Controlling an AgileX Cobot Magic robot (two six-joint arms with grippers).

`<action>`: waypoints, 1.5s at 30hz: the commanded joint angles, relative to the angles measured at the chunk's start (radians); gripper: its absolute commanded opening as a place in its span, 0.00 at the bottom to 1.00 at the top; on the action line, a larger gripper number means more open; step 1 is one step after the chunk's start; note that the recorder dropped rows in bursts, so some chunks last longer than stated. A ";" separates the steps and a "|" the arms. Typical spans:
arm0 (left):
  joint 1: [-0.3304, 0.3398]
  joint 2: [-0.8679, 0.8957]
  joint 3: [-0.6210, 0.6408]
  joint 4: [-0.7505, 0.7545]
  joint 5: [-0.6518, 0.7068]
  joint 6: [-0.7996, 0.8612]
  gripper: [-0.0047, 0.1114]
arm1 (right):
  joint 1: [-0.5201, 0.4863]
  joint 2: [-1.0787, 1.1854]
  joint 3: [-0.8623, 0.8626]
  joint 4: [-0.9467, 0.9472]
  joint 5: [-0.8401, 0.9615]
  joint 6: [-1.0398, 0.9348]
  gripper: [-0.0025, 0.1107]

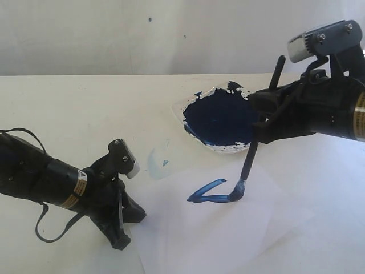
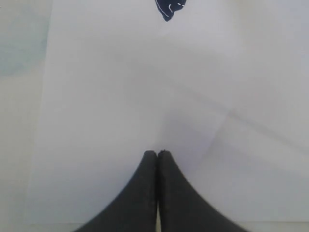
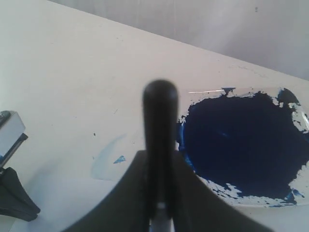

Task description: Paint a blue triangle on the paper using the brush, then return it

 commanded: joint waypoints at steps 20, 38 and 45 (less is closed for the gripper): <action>-0.007 0.005 -0.002 0.010 0.011 -0.007 0.04 | 0.001 -0.097 0.005 -0.031 0.052 0.054 0.02; -0.007 0.005 -0.002 0.010 0.011 -0.007 0.04 | 0.001 -0.119 -0.012 0.253 0.163 -0.023 0.02; -0.007 0.005 -0.002 0.010 0.011 -0.007 0.04 | 0.001 -0.093 -0.012 0.659 0.203 -0.338 0.02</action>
